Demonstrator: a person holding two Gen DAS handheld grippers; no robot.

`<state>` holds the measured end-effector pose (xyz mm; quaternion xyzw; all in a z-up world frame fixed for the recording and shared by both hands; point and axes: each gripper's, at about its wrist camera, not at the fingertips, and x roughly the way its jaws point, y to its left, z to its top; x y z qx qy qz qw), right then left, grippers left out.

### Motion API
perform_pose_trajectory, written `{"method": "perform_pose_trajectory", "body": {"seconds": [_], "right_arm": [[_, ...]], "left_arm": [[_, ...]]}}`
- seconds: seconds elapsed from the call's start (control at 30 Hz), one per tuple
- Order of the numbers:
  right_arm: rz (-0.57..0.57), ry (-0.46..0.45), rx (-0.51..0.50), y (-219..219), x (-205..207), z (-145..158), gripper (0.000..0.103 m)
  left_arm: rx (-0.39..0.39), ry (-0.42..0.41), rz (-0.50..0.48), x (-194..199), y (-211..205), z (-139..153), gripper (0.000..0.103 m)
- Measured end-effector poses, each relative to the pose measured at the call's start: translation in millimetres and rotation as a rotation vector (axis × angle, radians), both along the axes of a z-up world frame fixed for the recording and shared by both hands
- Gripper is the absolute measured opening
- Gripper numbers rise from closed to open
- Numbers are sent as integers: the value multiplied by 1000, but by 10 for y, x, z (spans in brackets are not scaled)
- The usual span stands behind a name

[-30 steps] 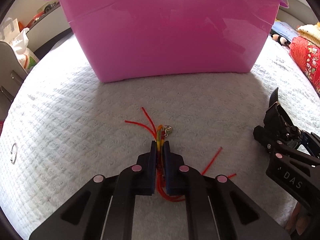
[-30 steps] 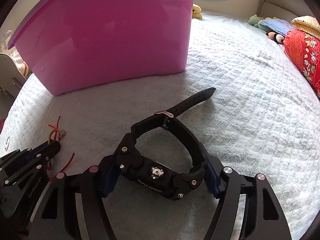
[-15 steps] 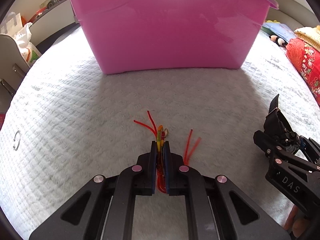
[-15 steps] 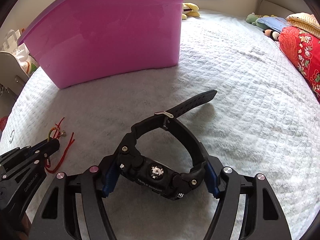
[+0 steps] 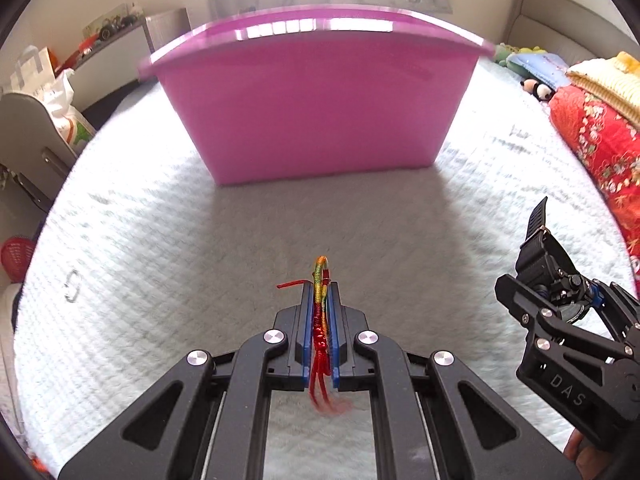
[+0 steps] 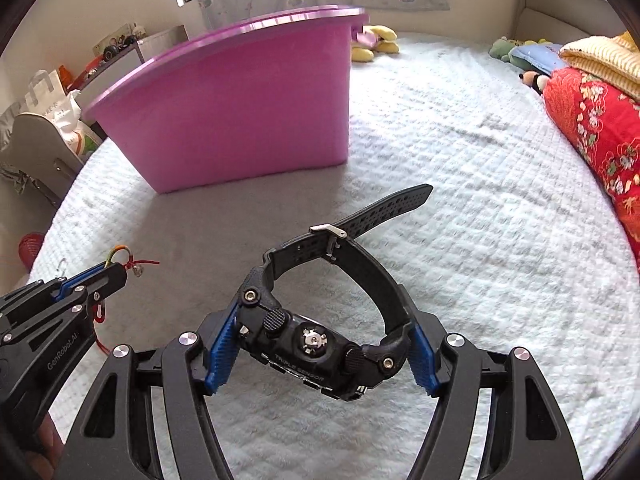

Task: Organize jewelry
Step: 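Lift and carry the red-string bracelet and watch with both tools over the basin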

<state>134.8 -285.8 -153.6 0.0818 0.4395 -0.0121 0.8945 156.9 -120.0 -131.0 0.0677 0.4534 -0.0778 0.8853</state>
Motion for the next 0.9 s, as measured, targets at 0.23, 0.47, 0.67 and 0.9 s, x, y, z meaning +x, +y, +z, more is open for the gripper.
{"method": "perform_pose_trajectory", "body": {"seconds": [0.23, 0.47, 0.67, 0.9], "right_arm": [[46, -35, 14, -106, -74, 696, 67], [77, -100, -1, -186, 80, 1455, 67], [63, -125, 0, -166, 382, 1933, 67], [67, -128, -18, -77, 937, 2362, 67]], "left_arm": [[-13, -35, 51, 9, -65, 817, 7], [-46, -90, 79, 213, -129, 1512, 7], [-57, -130, 53, 467, -92, 1933, 7], [-109, -128, 41, 1080, 82, 2175, 7]]}}
